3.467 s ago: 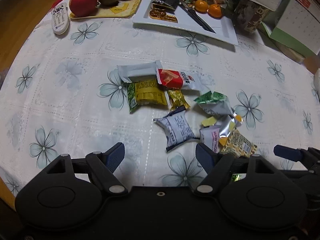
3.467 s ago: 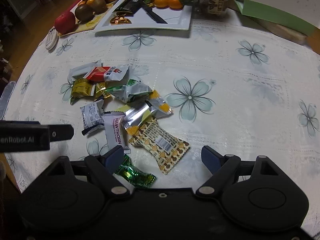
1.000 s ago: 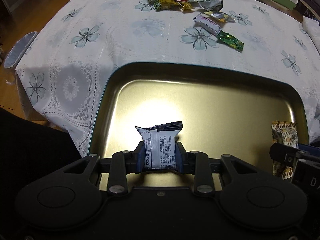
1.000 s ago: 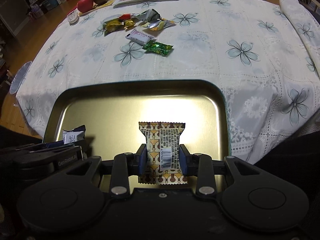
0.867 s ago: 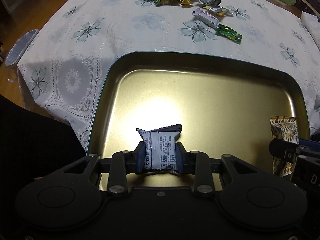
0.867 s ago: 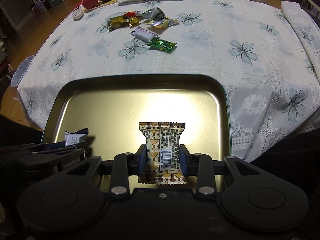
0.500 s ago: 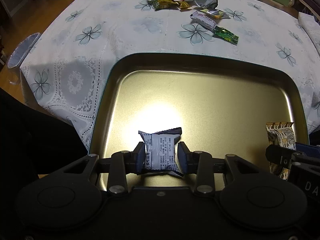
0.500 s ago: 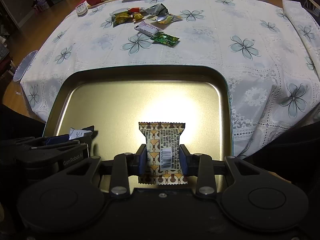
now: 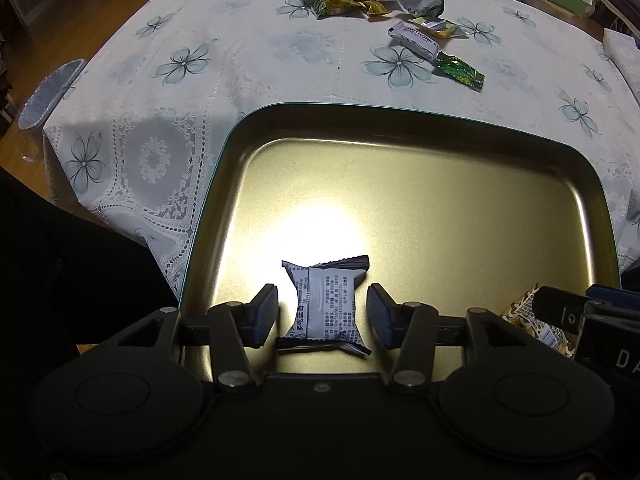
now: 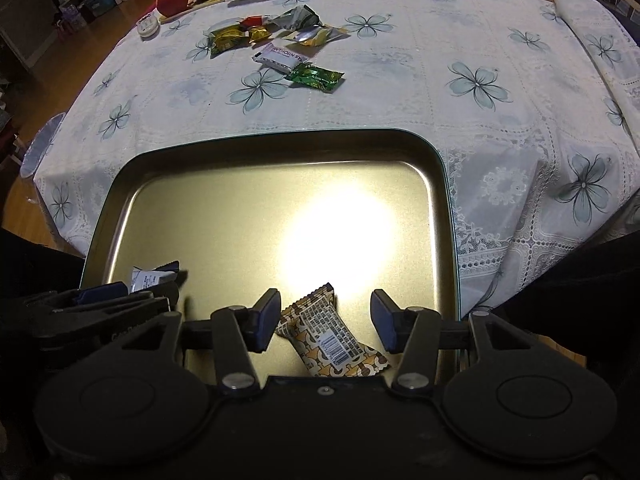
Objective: Organize snacks
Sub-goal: 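Open left tool releasing packet while right tool releases brown bar onto tray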
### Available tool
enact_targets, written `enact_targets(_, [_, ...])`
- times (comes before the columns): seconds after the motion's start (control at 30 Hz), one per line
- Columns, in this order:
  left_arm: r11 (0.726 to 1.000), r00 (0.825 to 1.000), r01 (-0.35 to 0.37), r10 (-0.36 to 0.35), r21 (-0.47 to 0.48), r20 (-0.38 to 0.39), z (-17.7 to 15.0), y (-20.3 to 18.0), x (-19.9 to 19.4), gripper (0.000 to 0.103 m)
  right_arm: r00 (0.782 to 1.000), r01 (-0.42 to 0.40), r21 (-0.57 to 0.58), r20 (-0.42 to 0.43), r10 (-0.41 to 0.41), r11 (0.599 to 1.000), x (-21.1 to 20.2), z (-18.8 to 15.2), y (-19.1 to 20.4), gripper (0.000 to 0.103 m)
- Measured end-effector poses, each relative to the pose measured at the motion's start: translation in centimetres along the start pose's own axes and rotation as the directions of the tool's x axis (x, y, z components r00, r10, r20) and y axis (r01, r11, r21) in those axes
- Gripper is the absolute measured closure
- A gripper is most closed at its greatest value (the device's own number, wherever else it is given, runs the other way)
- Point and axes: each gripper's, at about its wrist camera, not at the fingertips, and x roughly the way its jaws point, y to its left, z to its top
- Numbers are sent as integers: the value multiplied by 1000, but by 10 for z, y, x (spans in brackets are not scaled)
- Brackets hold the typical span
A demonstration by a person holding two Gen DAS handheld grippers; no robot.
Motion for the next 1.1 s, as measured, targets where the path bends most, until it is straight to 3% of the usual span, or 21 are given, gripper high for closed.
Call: enact_targets(1.1, [1000,1000,15,-15,-7,-6,-3,1,-2,46,1000,-6,-9,-26,6,1000,6,0,4,46])
